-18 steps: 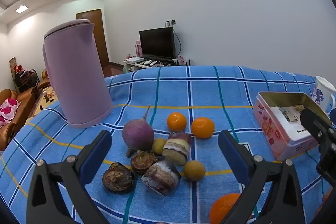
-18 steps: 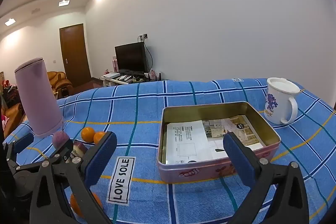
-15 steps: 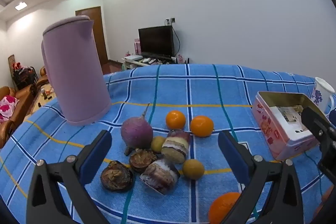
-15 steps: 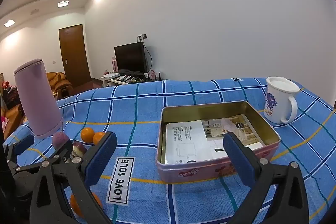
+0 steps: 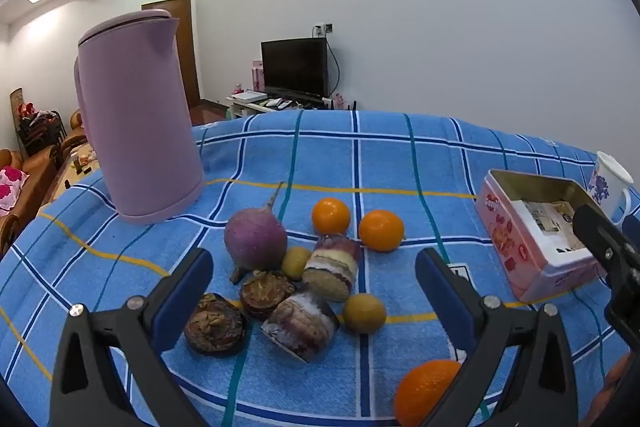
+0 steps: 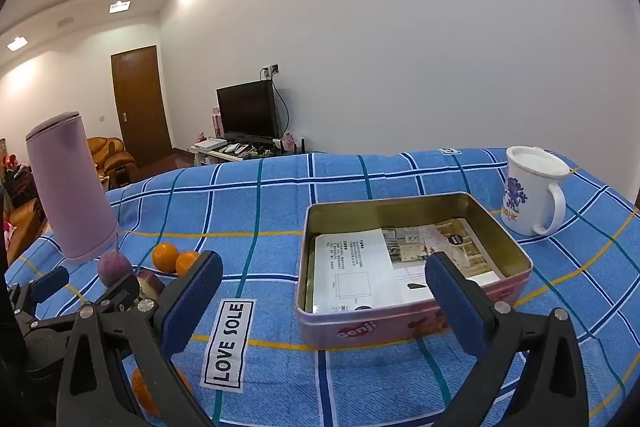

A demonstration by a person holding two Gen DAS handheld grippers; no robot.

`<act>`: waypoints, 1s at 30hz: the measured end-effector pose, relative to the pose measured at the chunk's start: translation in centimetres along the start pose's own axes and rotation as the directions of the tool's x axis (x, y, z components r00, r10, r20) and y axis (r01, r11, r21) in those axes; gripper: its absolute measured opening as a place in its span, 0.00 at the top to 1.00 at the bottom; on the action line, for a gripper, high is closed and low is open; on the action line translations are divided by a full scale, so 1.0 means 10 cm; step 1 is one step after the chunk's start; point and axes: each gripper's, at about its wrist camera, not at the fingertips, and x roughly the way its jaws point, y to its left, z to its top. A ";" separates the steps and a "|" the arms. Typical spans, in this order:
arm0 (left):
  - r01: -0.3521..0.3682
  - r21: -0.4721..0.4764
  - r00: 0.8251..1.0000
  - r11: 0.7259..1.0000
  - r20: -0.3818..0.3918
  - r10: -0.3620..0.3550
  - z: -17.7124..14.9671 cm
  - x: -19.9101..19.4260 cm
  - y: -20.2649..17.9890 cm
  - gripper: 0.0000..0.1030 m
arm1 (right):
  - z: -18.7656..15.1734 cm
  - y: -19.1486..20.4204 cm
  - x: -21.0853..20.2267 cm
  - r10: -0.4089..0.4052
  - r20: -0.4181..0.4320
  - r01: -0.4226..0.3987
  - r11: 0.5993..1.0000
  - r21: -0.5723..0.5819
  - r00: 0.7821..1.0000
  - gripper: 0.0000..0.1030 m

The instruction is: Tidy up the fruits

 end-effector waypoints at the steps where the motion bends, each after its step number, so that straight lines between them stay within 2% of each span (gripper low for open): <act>1: 0.000 0.002 1.000 1.000 0.002 0.000 0.00 0.00 -0.01 0.00 | 0.00 0.00 0.00 0.000 0.001 0.000 1.000 -0.003 1.000 0.01; 30: 0.002 0.008 1.000 1.000 0.008 -0.002 0.01 -0.03 0.01 0.00 | -0.01 0.00 0.01 -0.003 -0.003 0.003 1.000 0.000 1.000 0.01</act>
